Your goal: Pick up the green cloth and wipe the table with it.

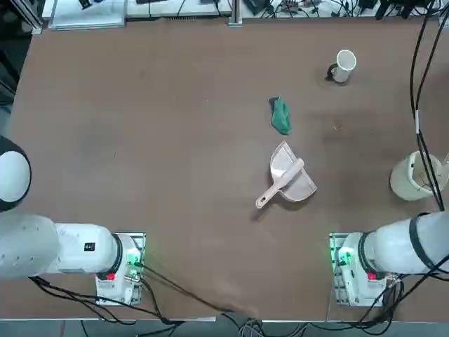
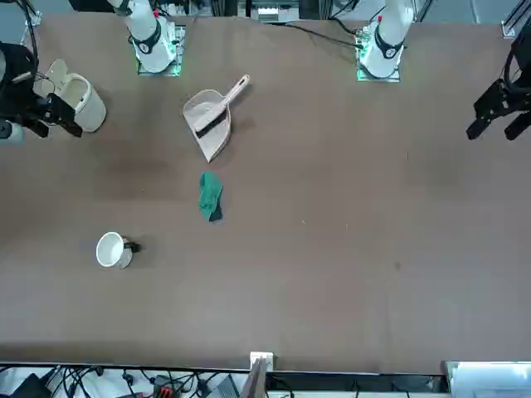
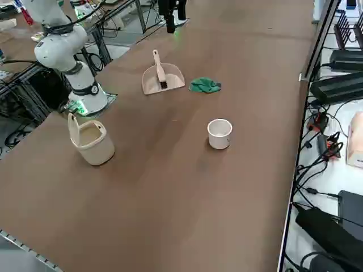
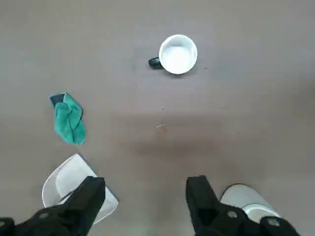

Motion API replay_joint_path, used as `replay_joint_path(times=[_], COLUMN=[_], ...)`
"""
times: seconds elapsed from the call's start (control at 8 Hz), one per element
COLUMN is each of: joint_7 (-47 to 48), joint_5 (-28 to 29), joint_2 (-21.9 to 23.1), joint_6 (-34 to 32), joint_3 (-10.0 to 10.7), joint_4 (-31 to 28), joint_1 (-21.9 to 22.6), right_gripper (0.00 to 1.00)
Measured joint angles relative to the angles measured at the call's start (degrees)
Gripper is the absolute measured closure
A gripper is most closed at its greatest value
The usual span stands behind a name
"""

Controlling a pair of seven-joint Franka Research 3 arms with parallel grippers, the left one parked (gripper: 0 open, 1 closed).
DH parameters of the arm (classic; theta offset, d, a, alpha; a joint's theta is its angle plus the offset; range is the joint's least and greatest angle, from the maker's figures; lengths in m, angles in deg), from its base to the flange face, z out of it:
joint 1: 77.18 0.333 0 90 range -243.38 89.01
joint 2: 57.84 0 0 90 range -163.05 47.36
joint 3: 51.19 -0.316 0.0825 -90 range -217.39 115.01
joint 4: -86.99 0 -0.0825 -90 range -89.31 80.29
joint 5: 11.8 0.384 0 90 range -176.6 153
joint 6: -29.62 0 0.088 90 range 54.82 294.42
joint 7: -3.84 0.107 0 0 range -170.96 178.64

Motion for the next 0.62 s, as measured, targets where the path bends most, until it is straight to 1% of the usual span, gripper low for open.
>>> replay_joint_path(times=[0.38,0.62], joint_7=[0.0,2.6], joint_5=[0.0,0.3], joint_2=[0.0,-0.3], joint_6=[0.2,0.4], joint_3=[0.0,-0.1], joint_4=[0.1,-0.1], joint_1=[0.0,0.6], right_gripper=[0.00,0.00])
